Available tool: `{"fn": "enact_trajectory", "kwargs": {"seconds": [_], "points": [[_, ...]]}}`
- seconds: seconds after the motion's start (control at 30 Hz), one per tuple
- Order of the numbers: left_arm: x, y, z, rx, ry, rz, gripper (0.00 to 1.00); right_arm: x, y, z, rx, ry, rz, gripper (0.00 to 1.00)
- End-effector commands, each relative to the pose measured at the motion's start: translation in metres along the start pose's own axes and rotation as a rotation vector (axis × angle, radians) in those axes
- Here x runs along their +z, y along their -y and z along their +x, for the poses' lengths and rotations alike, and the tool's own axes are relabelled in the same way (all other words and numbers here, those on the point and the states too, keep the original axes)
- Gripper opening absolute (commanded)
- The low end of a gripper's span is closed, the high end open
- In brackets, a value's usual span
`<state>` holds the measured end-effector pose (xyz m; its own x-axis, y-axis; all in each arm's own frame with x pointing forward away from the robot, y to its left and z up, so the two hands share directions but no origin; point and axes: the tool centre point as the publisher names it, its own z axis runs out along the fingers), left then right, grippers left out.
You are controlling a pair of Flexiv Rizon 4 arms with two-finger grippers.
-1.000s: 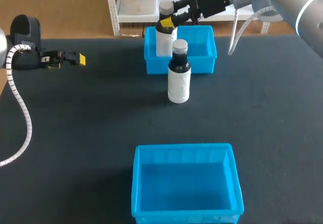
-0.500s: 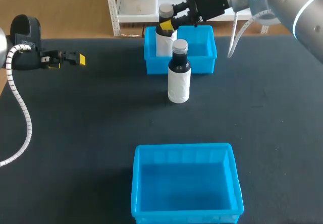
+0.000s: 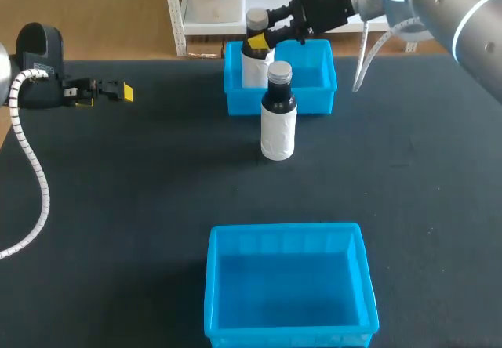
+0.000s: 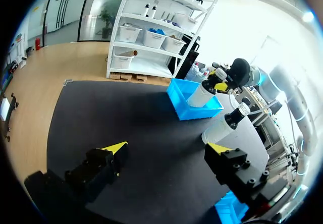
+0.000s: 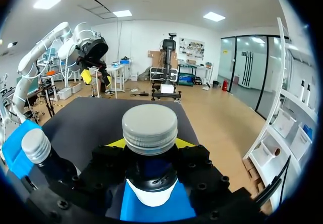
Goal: Pick up the bottle, and place it in the far bin if it is heavy, or in the near bin if it is light.
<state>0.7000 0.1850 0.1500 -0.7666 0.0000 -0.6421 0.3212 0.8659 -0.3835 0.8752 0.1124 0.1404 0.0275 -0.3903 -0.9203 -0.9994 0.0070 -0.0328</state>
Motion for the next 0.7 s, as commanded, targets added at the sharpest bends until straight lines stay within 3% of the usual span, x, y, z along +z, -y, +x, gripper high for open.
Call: {"fn": "enact_trajectory", "kwargs": {"seconds": [0.03,0.7], "points": [[0.0,0.0,0.0,0.0,0.0,0.0,1.0,0.0027,0.01,-0.0007,0.006,-0.001,-0.23,0.0],[0.0,0.0,0.0,0.0,0.0,0.0,1.0,0.0071,0.0113,0.0071,0.02,-0.019,-0.24,0.0]]}}
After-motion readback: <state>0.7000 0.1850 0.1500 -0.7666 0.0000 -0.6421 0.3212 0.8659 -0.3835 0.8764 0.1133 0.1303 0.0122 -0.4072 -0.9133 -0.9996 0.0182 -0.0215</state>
